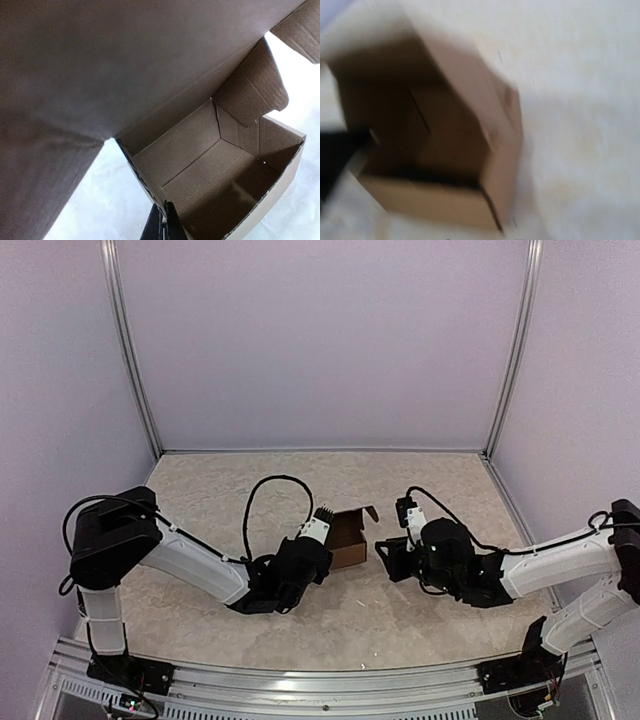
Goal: Fold the paper box
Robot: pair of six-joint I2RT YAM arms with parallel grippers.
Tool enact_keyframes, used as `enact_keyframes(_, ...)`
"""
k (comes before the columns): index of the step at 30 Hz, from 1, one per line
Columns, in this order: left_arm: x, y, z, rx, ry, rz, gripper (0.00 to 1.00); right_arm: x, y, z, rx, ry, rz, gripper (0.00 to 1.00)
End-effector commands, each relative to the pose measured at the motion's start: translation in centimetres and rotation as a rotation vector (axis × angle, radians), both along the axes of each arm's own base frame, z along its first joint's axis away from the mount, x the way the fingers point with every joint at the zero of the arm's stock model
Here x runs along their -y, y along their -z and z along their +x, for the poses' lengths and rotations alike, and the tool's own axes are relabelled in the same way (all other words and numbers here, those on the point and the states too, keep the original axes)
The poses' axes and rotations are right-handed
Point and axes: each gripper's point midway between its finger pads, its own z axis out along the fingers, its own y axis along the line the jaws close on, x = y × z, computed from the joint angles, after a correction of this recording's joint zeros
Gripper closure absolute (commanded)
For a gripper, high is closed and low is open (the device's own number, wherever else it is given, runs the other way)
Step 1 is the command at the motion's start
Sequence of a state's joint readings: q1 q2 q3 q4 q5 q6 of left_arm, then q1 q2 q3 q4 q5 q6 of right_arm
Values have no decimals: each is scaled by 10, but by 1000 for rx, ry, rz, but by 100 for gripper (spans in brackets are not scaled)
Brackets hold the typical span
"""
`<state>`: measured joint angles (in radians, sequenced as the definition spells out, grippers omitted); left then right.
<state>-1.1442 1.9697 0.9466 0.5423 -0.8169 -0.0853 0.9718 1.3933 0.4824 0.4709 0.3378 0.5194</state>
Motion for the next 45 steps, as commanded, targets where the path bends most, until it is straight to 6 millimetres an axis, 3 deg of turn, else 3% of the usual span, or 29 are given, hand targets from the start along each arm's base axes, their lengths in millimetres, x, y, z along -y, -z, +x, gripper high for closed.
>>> enact_keyframes(1,0,23,-13,11,14,114,100,0,-44,9,113,-21,-76,72)
enact_keyframes(5,5,22,-18,16,24,111,100,-9,-81,14,177,-40,-55,72)
enact_keyframes(9,5,23,-20,19,21,116,100,-20,-105,17,211,-64,-21,71)
enact_keyframes(15,5,25,-21,20,18,115,95,-39,-113,28,221,-83,-28,71)
enact_keyframes(30,11,5,-38,78,36,126,52,-63,-85,50,182,-64,-76,70)
enact_keyframes(45,18,-13,-55,53,147,51,27,-68,-53,59,123,-63,-103,70)
